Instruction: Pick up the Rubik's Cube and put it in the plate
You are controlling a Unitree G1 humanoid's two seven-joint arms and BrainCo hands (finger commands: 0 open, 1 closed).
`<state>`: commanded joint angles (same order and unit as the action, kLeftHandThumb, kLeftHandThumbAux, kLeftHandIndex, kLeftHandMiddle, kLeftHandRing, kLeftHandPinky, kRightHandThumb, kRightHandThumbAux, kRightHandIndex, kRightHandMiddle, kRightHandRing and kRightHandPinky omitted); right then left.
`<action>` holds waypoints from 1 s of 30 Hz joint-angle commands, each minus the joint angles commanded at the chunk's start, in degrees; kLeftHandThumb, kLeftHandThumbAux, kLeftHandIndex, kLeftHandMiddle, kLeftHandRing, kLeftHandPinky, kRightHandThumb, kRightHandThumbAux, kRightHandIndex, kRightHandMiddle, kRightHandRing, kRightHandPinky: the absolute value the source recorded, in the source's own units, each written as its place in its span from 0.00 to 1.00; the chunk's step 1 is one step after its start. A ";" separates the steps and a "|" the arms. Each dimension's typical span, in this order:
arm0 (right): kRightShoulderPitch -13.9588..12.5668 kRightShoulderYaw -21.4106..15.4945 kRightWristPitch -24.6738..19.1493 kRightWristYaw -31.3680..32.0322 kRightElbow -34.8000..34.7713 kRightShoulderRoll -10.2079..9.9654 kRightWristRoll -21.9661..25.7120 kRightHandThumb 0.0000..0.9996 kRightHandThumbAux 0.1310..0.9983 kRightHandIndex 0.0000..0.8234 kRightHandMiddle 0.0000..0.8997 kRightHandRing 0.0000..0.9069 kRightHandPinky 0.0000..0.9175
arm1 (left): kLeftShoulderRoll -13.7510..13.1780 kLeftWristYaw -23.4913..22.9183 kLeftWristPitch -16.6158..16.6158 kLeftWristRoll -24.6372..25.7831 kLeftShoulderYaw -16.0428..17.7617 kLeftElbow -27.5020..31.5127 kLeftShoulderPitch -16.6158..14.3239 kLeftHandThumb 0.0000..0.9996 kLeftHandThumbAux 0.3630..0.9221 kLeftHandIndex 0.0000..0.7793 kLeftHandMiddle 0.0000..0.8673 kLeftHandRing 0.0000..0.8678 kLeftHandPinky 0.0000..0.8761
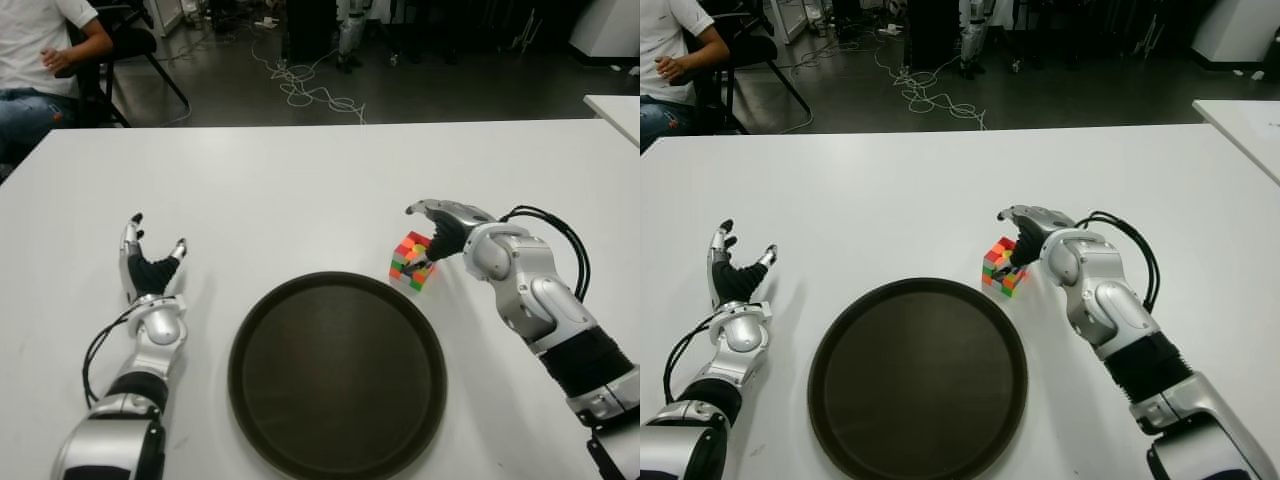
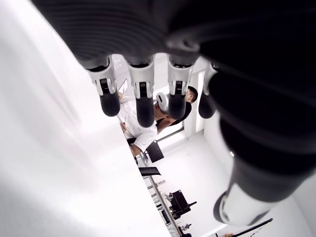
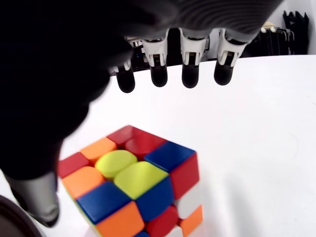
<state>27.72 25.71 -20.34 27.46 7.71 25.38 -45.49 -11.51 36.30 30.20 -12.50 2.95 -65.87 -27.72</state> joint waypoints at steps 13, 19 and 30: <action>0.05 1.08 -0.59 0.43 0.21 -0.34 -0.18 0.00 0.64 0.07 0.10 0.09 0.06 | 0.14 -0.39 -0.54 0.64 0.52 -0.26 -0.16 0.00 0.75 0.10 0.12 0.11 0.09; -0.19 1.70 -1.26 0.60 0.41 -0.87 -0.07 0.00 0.61 0.09 0.10 0.08 0.05 | 0.02 0.14 -0.20 0.27 0.31 -0.35 -0.16 0.00 0.74 0.11 0.13 0.13 0.10; -0.19 2.60 -1.81 1.55 0.36 -1.24 -0.28 0.00 0.56 0.13 0.11 0.08 0.07 | 0.04 0.03 -0.50 0.40 0.39 -0.39 -0.15 0.00 0.72 0.10 0.11 0.10 0.08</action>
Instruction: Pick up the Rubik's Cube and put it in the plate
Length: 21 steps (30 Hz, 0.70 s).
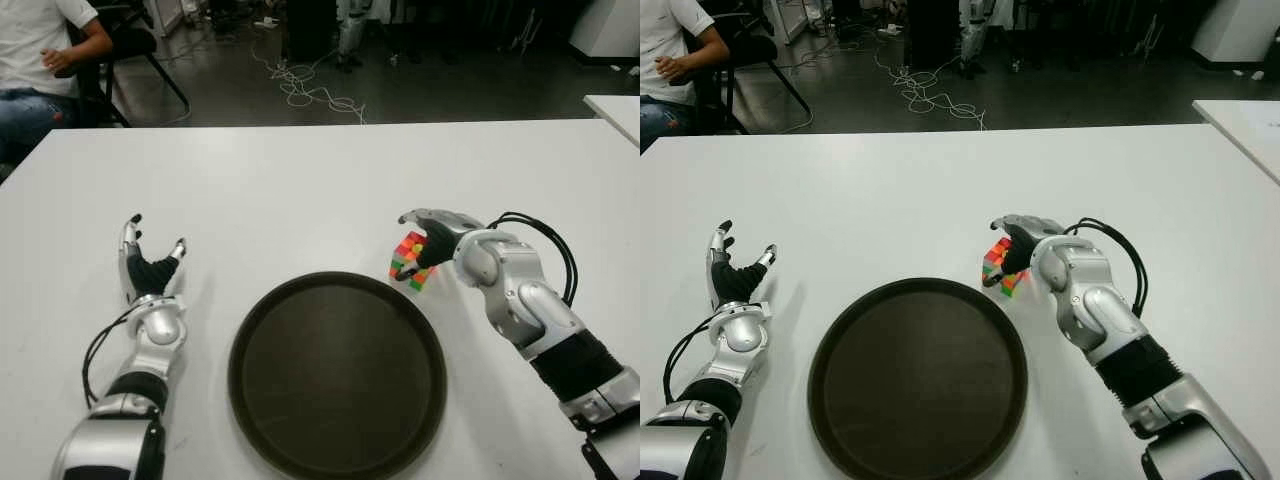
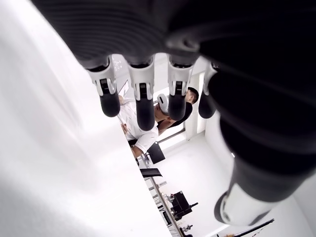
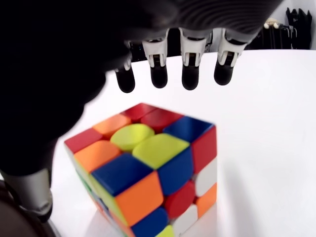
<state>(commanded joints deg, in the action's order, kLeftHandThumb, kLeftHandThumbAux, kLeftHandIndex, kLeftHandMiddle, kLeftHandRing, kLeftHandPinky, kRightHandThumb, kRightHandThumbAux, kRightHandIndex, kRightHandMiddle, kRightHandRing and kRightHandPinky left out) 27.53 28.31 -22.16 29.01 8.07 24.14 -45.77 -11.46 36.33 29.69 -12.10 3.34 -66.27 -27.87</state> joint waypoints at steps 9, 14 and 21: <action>0.00 0.39 0.04 -0.83 0.44 -0.23 0.25 0.00 0.54 0.14 0.10 0.08 0.08 | 0.03 -0.73 -0.35 0.54 0.35 -0.05 -0.11 0.00 0.73 0.09 0.10 0.09 0.07; -0.27 0.17 -0.07 -1.45 0.42 -0.51 0.51 0.00 0.55 0.16 0.12 0.09 0.08 | 0.00 -0.77 -0.34 0.48 0.31 -0.01 -0.07 0.00 0.73 0.11 0.11 0.10 0.07; -0.34 0.01 -0.50 -1.51 0.68 -0.88 0.85 0.00 0.57 0.17 0.13 0.09 0.06 | -0.12 -0.34 -0.62 0.14 0.08 -0.15 -0.15 0.00 0.71 0.10 0.11 0.10 0.07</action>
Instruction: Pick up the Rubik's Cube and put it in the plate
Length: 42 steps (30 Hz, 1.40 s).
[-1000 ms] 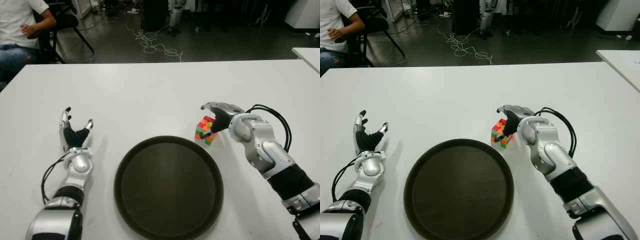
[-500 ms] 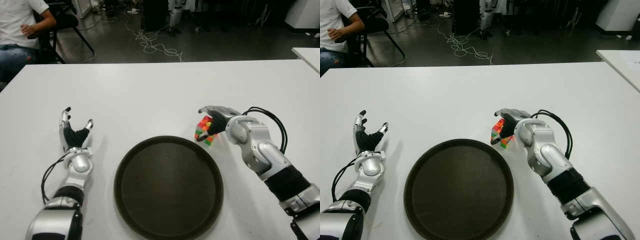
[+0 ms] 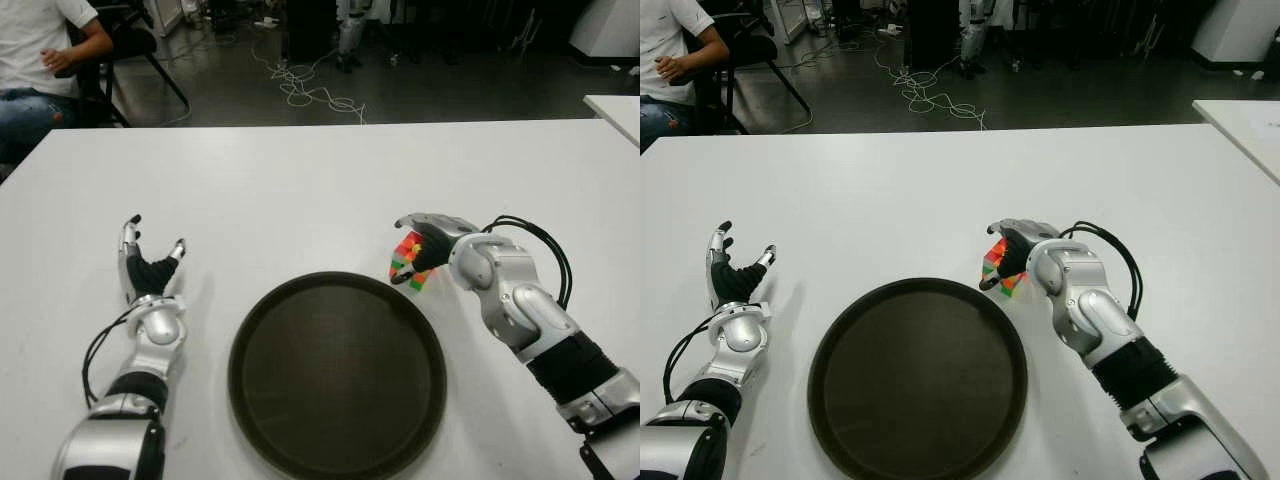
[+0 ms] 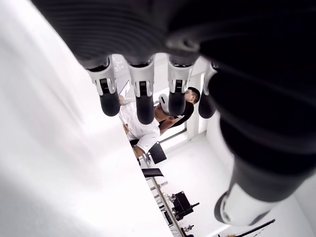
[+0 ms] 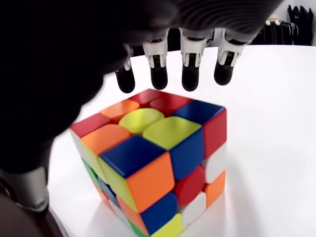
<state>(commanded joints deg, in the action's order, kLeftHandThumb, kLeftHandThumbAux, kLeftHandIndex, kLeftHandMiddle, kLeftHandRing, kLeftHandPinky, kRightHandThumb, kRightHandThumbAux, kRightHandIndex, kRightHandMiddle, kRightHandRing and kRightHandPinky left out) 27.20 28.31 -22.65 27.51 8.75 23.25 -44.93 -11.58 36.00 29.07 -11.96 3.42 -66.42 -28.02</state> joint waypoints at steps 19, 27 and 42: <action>0.20 0.31 0.89 0.67 1.45 0.10 -0.03 0.00 0.59 0.17 0.14 0.10 0.06 | 0.15 -0.16 0.54 0.63 0.58 -0.07 0.11 0.00 0.72 0.10 0.12 0.11 0.09; 0.34 0.58 -1.08 1.16 1.77 -0.06 -0.80 0.00 0.59 0.16 0.14 0.10 0.06 | -0.06 -0.22 0.18 0.35 0.28 -0.13 0.12 0.00 0.74 0.09 0.11 0.10 0.08; -0.41 0.42 -0.30 0.64 1.92 0.48 -0.14 0.00 0.60 0.09 0.11 0.08 0.07 | -0.05 -0.53 0.43 0.72 0.43 -0.02 0.21 0.00 0.71 0.10 0.12 0.10 0.07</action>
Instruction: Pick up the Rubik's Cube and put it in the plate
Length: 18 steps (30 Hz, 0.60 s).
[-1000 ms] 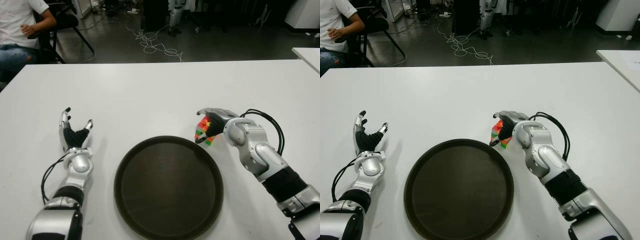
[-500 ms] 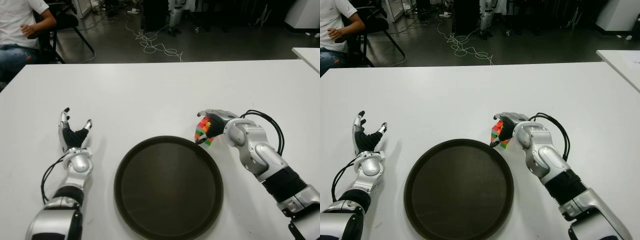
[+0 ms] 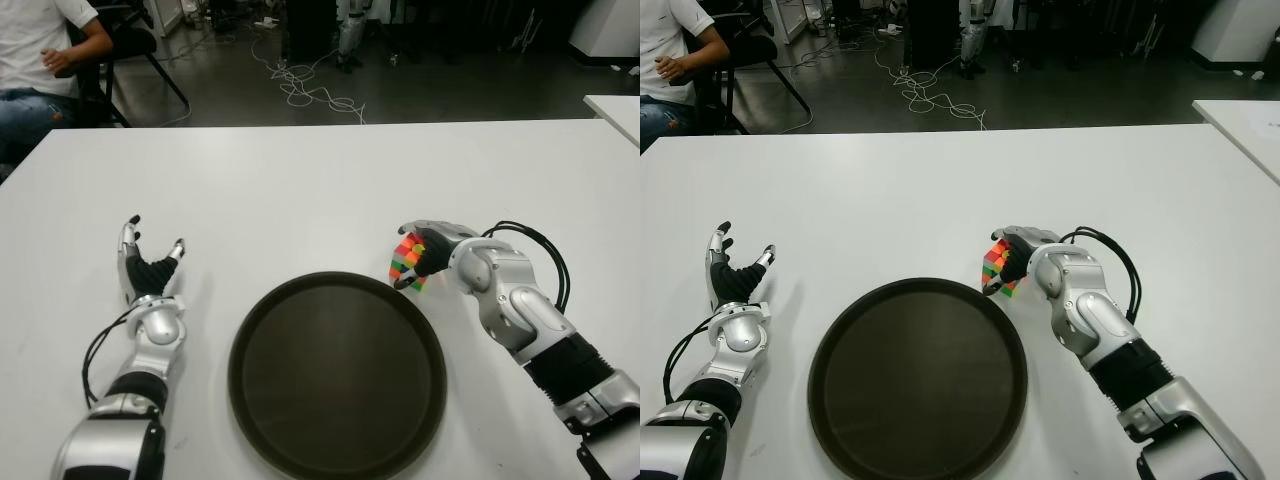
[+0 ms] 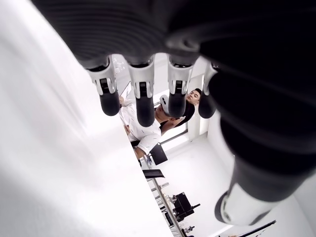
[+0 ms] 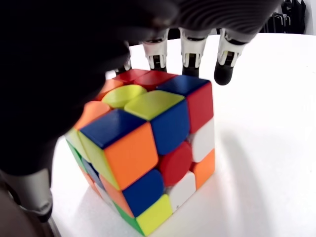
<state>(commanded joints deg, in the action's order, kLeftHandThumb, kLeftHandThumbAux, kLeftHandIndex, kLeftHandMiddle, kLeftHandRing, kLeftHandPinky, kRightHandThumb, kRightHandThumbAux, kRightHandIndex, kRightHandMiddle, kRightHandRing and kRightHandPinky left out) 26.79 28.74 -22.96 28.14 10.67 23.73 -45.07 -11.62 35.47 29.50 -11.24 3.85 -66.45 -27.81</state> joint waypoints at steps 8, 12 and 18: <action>-0.42 -0.46 0.99 -1.57 0.60 0.04 0.22 0.00 0.59 0.11 0.12 0.08 0.04 | -0.07 -0.27 0.34 0.07 0.11 0.13 0.09 0.00 0.73 0.10 0.11 0.09 0.06; -0.53 -0.61 1.19 -2.06 0.70 -0.04 0.28 0.00 0.59 0.11 0.12 0.08 0.04 | -0.07 -0.02 0.31 -0.18 -0.03 0.23 0.13 0.00 0.73 0.09 0.11 0.09 0.07; -0.71 -0.84 0.23 -1.08 -0.42 0.01 0.38 0.00 0.62 0.09 0.10 0.07 0.03 | -0.11 0.61 -0.22 -0.56 -0.24 0.23 0.07 0.00 0.72 0.10 0.13 0.11 0.10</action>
<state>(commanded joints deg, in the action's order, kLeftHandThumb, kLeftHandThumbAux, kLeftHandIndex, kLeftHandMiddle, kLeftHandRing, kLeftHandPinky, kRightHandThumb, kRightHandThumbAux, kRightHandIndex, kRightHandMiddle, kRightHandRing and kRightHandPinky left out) 26.07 27.89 -22.73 27.06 10.25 23.74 -44.69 -11.74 36.08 29.28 -11.80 3.61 -66.21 -27.74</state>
